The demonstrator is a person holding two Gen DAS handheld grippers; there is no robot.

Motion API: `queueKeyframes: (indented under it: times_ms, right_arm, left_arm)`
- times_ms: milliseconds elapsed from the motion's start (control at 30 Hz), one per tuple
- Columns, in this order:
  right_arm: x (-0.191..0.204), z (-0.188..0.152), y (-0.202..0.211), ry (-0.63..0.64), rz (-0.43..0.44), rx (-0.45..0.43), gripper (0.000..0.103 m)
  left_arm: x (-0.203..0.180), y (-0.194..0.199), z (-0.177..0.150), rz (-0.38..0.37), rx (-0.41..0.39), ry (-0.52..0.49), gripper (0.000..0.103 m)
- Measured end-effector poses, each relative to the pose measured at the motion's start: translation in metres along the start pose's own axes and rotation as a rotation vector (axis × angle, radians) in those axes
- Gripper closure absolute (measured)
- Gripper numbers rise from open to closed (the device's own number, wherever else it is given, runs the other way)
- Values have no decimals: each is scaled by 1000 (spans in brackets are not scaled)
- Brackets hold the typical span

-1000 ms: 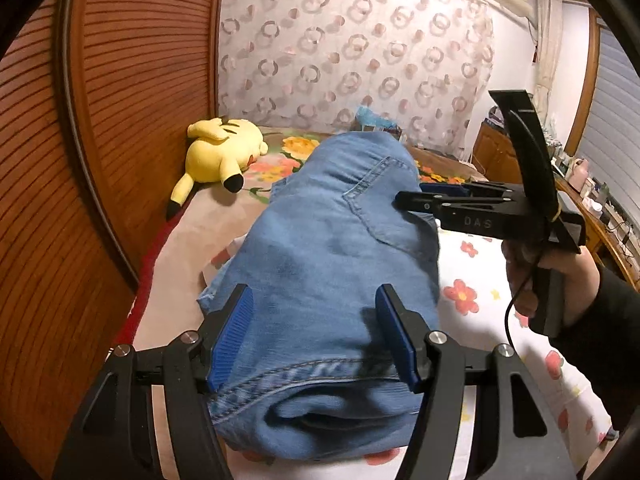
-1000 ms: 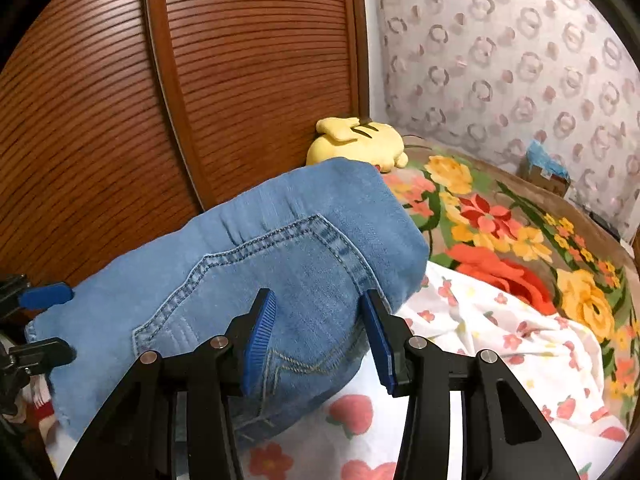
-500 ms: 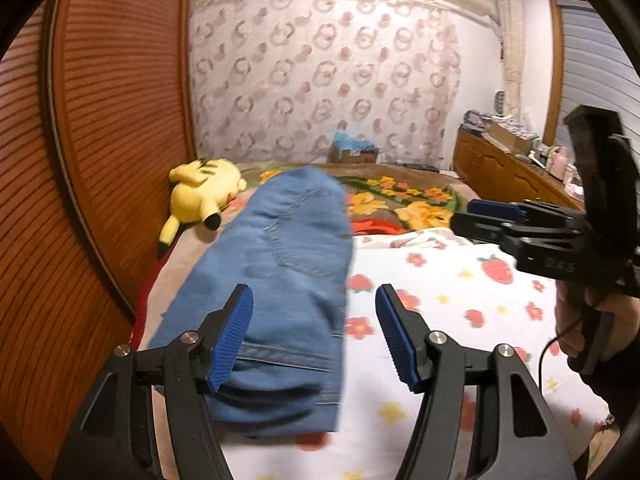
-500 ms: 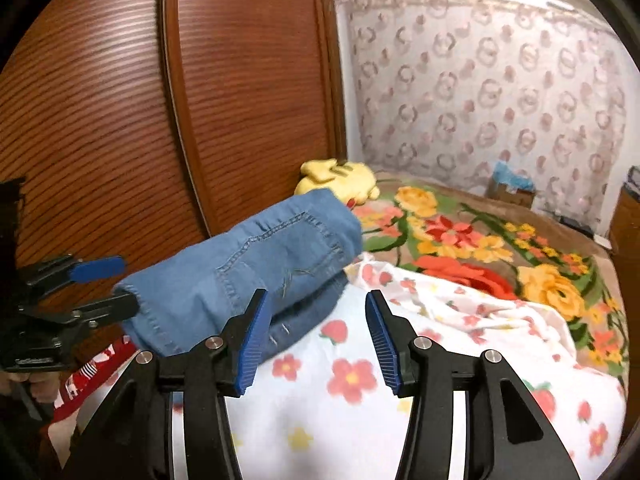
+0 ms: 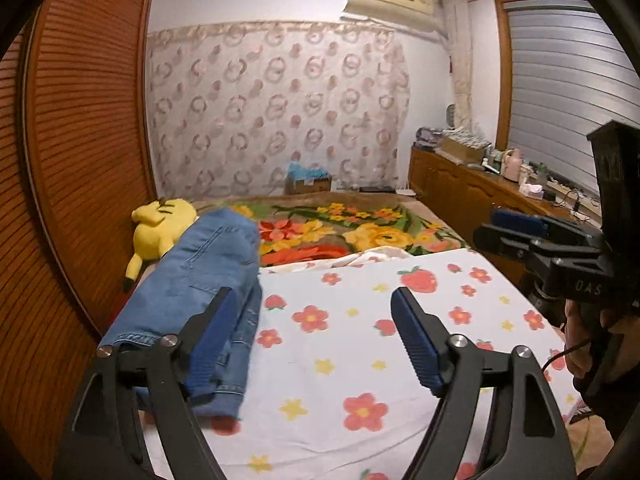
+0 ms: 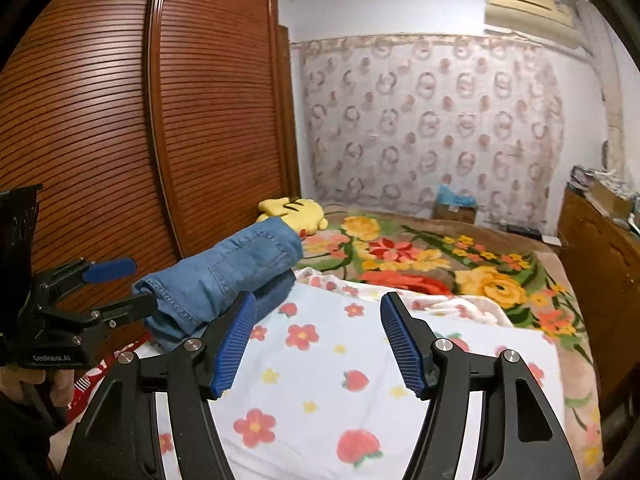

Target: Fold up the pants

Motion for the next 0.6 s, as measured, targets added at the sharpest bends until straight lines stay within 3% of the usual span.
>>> queueKeyframes:
  times_ms: [267, 600]
  right_arm:
    - [11, -33, 44, -45, -35, -35, 36]
    - [36, -54, 87, -77, -134, -72, 36]
  left_arm:
    - [-35, 30, -2, 18, -62, -37, 17]
    - [-53, 59, -10, 5, -87, 4, 17]
Point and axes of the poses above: each gripper's, at about its wrist camera, not at the fingertips, and y roughly against the way its jaws point, x to its left, z to its top, the point moved 5 cm from there along -y, roughly the way its jaws point, and after that the axes turned 12 degrees about x, right-handed, at the moved point
